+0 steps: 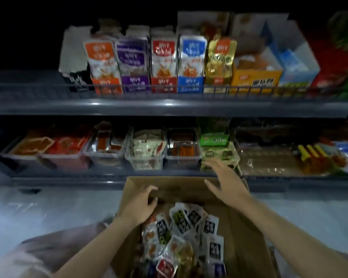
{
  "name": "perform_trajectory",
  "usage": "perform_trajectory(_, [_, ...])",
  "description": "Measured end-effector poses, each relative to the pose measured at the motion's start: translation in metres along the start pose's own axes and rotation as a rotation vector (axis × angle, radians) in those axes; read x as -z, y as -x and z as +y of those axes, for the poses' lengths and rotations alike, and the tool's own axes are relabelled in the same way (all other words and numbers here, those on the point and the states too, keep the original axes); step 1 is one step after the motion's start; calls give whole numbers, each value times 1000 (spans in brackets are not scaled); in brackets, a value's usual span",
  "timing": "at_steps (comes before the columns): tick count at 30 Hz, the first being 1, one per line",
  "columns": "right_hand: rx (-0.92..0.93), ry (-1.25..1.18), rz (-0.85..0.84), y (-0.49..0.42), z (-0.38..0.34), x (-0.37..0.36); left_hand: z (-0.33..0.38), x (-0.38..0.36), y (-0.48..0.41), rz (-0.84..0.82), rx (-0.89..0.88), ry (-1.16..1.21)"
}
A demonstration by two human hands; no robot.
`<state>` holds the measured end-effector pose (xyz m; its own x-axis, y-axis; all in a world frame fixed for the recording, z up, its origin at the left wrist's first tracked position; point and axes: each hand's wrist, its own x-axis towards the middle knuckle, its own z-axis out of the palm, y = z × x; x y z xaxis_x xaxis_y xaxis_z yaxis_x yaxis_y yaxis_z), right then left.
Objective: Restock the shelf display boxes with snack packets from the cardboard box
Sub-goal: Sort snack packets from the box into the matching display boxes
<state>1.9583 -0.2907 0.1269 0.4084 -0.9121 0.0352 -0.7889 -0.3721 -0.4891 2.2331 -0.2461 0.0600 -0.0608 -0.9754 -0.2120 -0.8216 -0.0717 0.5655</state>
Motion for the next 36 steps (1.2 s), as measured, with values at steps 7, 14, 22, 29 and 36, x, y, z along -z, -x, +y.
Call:
perform_trajectory(7, [-255,-144,-488,23,58,-139,-29,-37,10,-34,25,-203])
perform_trajectory(14, [-455,-338,-814,55,68,-248,-61,-25,4,94,-140,-487])
perform_trajectory(22, [-559,-265,-674,49,67,-295,-90,-24,7,65,35,-472])
perform_trajectory(29, [-487,-412,-645,49,65,-273,-85,-20,0,100,38,-448])
perform_trajectory(36, [-347,-504,-472,-1,44,-160,-11,-8,-7,-50,73,-112])
